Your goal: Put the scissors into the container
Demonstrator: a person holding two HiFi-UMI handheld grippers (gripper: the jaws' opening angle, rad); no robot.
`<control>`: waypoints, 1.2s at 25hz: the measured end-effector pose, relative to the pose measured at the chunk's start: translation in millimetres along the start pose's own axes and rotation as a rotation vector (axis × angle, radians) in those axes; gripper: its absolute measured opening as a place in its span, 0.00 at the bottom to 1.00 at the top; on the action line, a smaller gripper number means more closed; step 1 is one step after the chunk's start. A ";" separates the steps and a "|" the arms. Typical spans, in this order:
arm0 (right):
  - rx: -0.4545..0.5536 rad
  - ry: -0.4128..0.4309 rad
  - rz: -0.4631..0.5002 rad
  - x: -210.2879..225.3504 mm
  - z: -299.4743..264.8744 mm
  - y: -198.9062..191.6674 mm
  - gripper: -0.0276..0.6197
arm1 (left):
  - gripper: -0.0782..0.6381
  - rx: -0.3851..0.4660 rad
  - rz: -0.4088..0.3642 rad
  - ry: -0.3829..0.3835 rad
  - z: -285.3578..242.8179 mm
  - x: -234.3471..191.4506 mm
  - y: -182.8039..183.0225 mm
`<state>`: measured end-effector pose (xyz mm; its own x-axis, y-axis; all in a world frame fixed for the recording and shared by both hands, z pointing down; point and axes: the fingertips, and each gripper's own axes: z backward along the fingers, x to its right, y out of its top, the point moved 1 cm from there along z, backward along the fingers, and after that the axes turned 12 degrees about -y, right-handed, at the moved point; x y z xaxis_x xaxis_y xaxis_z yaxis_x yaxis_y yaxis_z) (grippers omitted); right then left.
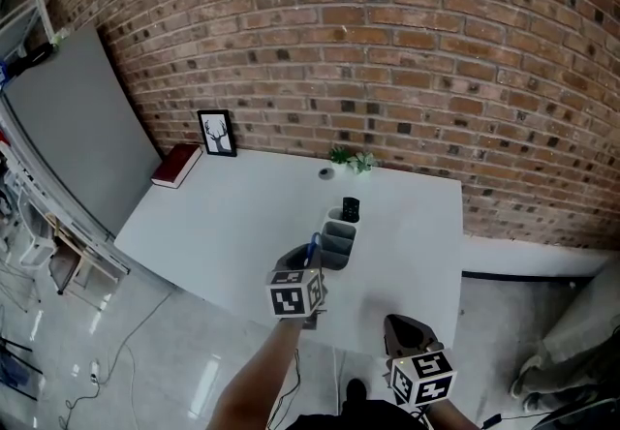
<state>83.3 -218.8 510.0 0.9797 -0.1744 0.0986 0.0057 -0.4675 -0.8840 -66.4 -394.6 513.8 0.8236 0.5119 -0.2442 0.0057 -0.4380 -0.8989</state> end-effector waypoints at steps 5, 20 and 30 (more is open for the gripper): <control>-0.008 -0.007 -0.007 0.4 0.8 -1.4 0.04 | 0.17 0.000 0.027 -0.005 -2.8 -2.6 -3.0; -0.029 0.008 -0.010 -7.6 -4.7 -4.5 0.04 | 0.25 -0.039 0.028 -0.037 4.9 -7.2 -14.0; -0.030 0.037 0.002 -19.1 -8.5 -3.6 0.04 | 0.25 -0.054 0.062 -0.013 39.2 -10.4 -45.3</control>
<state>62.8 -221.2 515.2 0.9716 -0.2070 0.1144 -0.0025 -0.4926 -0.8703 -97.5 -351.1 542.9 0.8159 0.4922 -0.3035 -0.0138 -0.5083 -0.8611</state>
